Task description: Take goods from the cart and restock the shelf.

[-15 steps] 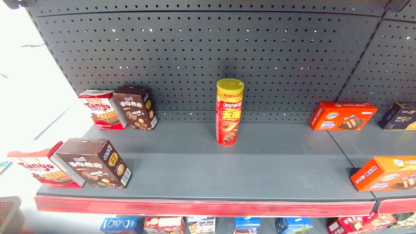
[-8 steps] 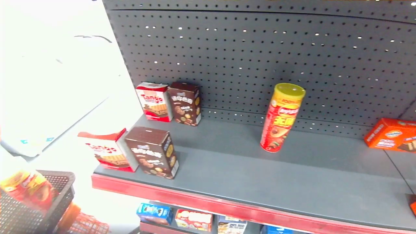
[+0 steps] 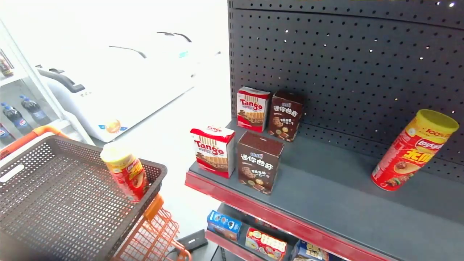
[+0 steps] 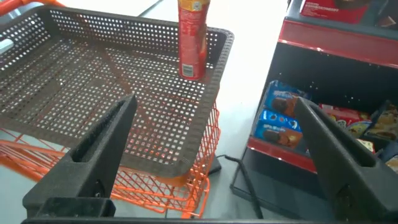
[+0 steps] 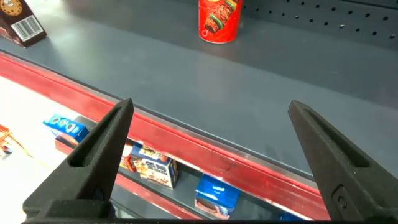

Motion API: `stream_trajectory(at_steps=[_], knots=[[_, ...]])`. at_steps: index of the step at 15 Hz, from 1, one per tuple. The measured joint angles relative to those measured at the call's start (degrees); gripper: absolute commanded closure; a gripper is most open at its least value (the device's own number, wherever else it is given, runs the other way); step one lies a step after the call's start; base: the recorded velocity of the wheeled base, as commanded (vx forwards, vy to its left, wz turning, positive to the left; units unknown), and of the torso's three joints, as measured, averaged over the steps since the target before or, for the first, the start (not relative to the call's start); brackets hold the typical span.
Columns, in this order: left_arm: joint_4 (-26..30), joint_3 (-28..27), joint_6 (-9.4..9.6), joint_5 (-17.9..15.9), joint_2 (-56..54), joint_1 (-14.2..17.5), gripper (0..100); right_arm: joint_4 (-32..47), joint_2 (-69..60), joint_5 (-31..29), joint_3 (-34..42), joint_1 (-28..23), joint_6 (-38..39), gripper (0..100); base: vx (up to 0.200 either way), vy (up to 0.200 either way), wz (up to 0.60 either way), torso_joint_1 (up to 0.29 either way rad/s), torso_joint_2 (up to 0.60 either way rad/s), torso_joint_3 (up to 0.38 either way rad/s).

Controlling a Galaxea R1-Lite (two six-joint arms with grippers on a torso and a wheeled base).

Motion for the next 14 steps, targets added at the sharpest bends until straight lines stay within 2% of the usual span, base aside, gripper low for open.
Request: stream_trajectory(at_steps=[12, 14], knots=[[-0.06, -0.04, 0.2, -0.17, 0.0, 0.02, 0, 0.0, 0.0, -0.02, 0.0, 0.02, 0.02, 0, 0.0, 0.0, 0.0, 0.0, 0.0, 0.0], [0.71, -2.07, 0.41, -0.55, 0.05, 0.0, 0, 0.0, 0.0, -0.02, 0.0, 0.02, 0.02, 0, 0.0, 0.0, 0.0, 0.0, 0.0, 0.0]])
